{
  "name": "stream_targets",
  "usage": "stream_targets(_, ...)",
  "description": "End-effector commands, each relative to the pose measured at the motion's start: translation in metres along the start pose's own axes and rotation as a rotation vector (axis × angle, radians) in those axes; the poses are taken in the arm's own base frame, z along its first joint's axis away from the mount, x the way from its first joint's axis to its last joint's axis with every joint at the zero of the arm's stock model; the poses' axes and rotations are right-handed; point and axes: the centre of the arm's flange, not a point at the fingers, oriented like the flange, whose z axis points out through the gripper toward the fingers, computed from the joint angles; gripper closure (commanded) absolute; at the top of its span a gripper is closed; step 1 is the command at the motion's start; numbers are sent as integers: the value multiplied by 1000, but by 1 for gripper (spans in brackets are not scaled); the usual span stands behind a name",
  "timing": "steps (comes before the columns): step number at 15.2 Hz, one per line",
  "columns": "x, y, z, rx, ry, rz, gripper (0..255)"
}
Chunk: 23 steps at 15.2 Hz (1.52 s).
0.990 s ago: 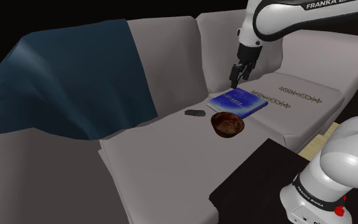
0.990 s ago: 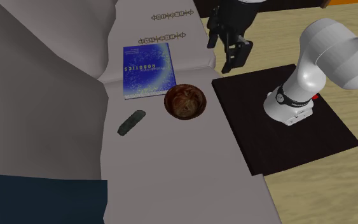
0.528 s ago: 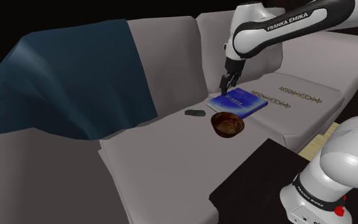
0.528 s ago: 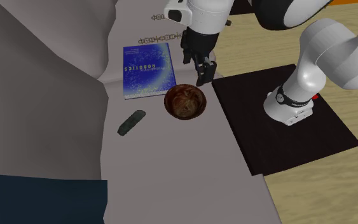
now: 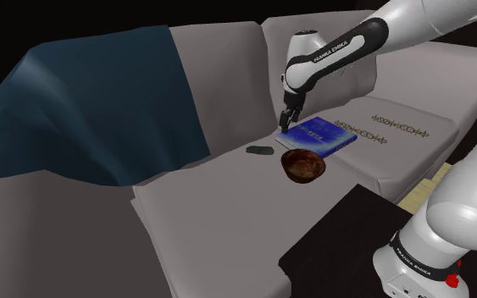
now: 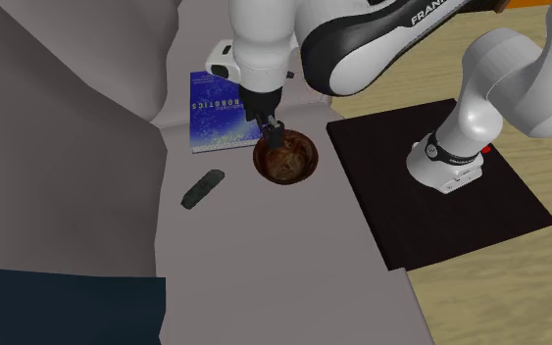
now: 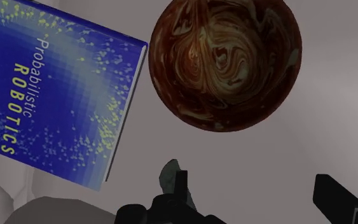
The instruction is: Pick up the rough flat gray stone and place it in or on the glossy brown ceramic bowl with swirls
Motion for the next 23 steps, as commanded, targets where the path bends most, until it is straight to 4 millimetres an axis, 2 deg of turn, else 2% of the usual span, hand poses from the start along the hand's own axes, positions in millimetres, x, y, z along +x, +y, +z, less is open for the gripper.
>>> stream_targets(1,16,4,24,1,-4,-24,0)
stream_targets(17,146,49,189,8,-36,-204,0)
stream_targets(23,148,50,220,8,-37,-210,0)
